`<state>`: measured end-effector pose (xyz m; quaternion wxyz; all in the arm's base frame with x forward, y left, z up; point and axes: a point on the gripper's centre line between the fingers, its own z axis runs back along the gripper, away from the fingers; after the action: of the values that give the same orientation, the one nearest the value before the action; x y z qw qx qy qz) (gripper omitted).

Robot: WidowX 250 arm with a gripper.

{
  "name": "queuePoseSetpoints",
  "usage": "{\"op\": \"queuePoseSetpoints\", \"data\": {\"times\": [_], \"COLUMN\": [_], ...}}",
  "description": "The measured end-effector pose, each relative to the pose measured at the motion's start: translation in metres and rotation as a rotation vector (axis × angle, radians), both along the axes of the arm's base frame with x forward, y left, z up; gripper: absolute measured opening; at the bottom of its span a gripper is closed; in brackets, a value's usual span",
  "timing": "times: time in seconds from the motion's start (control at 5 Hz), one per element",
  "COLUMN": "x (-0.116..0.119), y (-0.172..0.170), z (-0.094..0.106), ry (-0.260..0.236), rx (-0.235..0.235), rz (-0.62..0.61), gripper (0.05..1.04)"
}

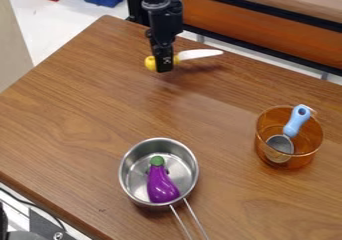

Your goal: Moved the yellow knife to the upper center table

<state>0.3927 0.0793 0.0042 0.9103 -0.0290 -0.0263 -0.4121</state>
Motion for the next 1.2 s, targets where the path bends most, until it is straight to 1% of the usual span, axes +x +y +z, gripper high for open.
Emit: {"op": "queuePoseSetpoints", "data": {"times": [0.2,0.4,0.6,0.8,1.0,1.2], "x": [0.009,0.014,0.017,0.014,0.011,0.009], "y": [-0.026,-0.051,-0.067,-0.067,-0.067,-0.066], "z": [-0.007,-0.013,-0.013,-0.019,-0.025,-0.027], "ry": [0.025,0.004,-0.008,0.016,0.013,0.022], "rx": [-0.019,-0.019,-0.030,-0.034,-0.030,-0.021], "rz": [-0.054,-0.081,-0.097,-0.092,-0.082,-0.093], "gripper": [0.451,0.451,0.451,0.451,0.451,0.499]}}
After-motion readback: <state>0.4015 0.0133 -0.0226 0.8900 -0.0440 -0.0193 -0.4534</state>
